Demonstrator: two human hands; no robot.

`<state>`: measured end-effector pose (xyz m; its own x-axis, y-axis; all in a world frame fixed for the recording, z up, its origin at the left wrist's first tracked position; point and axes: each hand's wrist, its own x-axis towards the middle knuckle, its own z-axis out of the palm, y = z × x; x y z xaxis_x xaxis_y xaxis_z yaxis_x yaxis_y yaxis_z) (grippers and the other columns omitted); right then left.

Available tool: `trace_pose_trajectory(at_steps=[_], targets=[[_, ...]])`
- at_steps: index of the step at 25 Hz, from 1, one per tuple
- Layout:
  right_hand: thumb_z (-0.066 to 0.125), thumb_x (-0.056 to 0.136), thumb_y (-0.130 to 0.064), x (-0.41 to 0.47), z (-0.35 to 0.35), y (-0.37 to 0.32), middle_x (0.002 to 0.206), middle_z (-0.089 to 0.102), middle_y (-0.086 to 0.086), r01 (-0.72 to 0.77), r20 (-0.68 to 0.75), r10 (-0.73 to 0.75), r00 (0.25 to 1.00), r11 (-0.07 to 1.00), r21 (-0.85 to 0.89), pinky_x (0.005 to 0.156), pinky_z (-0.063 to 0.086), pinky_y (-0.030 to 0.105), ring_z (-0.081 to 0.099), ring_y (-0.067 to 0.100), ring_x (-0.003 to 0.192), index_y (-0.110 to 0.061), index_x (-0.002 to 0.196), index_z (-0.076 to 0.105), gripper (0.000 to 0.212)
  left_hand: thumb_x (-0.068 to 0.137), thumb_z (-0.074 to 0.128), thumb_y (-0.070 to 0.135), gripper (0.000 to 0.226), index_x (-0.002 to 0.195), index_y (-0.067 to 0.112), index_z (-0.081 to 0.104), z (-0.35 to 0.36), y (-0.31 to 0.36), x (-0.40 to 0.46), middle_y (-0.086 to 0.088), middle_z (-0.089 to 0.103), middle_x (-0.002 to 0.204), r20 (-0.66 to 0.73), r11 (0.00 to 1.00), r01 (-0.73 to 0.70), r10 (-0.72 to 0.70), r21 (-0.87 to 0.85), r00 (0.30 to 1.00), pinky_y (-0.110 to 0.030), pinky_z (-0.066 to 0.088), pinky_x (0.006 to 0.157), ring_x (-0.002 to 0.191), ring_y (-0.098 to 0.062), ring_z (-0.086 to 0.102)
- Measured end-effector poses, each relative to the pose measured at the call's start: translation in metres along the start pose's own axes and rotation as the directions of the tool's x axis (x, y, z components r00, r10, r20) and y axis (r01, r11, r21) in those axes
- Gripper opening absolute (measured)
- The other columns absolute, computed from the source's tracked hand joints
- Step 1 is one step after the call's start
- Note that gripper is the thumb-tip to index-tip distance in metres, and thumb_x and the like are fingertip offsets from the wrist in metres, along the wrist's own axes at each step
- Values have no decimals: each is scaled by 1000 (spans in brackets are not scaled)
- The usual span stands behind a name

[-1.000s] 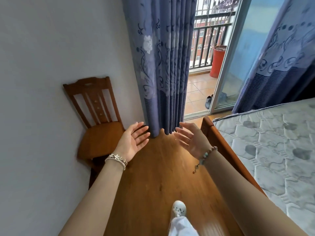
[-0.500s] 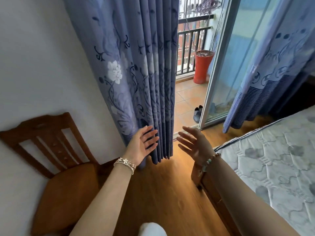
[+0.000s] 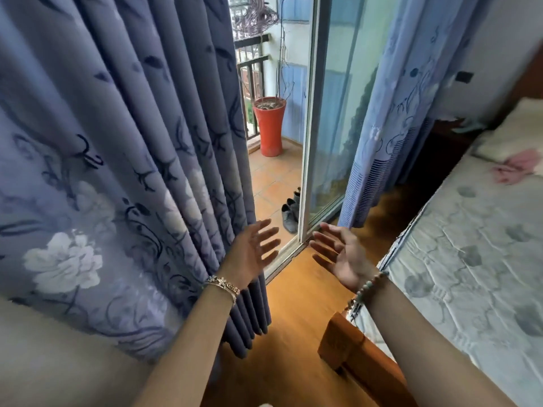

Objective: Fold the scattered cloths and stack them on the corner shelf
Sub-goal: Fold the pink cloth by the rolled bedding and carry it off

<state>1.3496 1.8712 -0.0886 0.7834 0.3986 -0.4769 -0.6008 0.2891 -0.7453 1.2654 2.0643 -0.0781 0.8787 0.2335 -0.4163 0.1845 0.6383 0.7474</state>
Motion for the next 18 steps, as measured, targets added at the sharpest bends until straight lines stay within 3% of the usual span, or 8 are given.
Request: trace_pose_trajectory(at_steps=[2,5,8,12,15,18], targets=[[55,90,-30,20,1,-14,98,70,4,20,-75,-16,997,999,48,82,50,38,65,21,93,-18,105,67,22,88,59,30,23,106,19,69,15,10,39,-4,70,109,23,997,47,-48,56,999,-40,49,92,96,-23,63],[57,89,-30,65,-10,-40,89,72,1,102,-182,-74,980,984,145,75,51,35,66,20,86,-21,93,68,15,82,66,31,31,111,19,68,42,15,112,-4,69,111,176,989,122,-135,85,975,-44,43,101,97,-23,61],[56,90,-29,114,-27,-68,83,73,0,158,-271,-96,958,963,218,71,50,35,66,20,82,-21,93,68,15,83,64,35,39,120,22,65,73,16,182,0,69,114,235,974,150,-188,172,954,-41,47,96,95,-20,64],[55,91,-33,188,-50,-121,89,71,1,190,-310,-95,946,938,292,72,48,33,65,20,82,-22,95,68,18,83,61,35,31,112,26,67,131,26,283,3,70,113,272,961,200,-248,192,930,-35,48,85,91,-17,64],[53,92,-35,239,-68,-173,94,70,2,218,-332,-111,937,927,304,74,48,33,64,20,85,-22,97,68,20,77,61,35,25,96,27,74,182,46,356,1,72,106,281,951,195,-260,239,924,-37,46,92,96,-20,62],[52,92,-36,276,-89,-215,95,71,1,260,-366,-139,920,916,305,76,48,33,65,20,89,-22,100,68,22,77,60,36,27,100,26,72,225,57,415,3,73,102,306,945,189,-269,268,913,-38,46,94,94,-20,65]])
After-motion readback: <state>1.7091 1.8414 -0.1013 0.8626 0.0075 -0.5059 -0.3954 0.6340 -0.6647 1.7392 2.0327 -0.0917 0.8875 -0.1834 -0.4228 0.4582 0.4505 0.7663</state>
